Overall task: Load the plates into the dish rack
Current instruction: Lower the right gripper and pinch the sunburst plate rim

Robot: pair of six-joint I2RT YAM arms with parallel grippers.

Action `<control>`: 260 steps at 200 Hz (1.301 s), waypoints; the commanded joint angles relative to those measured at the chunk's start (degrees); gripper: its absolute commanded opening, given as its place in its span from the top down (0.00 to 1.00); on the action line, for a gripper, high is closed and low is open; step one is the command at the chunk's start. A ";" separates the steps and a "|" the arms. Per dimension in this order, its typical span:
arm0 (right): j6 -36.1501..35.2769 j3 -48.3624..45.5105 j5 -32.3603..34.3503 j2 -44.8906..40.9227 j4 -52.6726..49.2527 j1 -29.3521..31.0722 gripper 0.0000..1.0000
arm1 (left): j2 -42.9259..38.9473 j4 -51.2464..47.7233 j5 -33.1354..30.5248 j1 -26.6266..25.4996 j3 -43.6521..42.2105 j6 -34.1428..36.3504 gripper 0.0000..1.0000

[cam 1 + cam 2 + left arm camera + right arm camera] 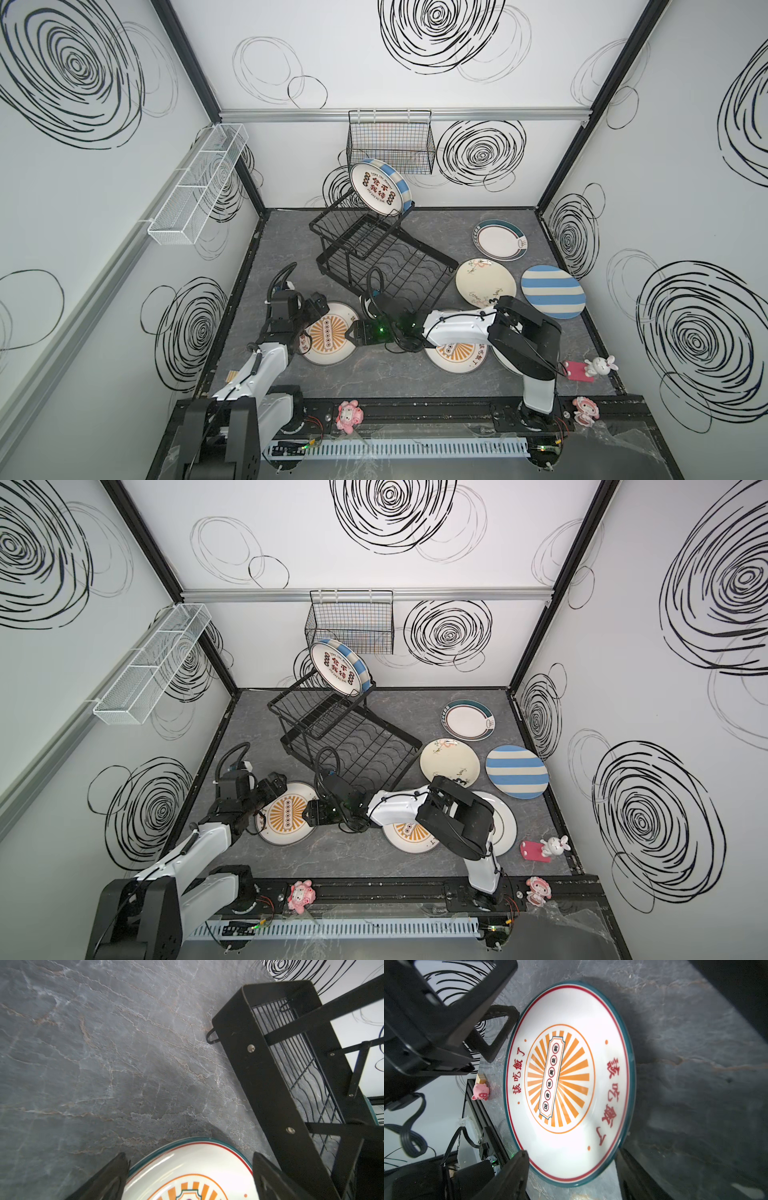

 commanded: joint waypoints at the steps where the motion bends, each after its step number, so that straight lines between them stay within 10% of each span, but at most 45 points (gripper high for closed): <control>1: -0.56 2.03 1.05 2.52 -2.61 0.25 0.29 | -1.23 -0.70 1.48 0.14 -0.95 -0.57 0.04; 138: -5.40 3.57 4.93 0.72 -6.90 -0.71 0.29 | -5.51 -8.06 -9.63 0.32 1.05 0.42 0.04; 260: -4.45 4.15 0.32 5.20 -0.90 -2.67 0.29 | -0.40 -3.01 -0.73 1.38 -1.53 -0.98 0.04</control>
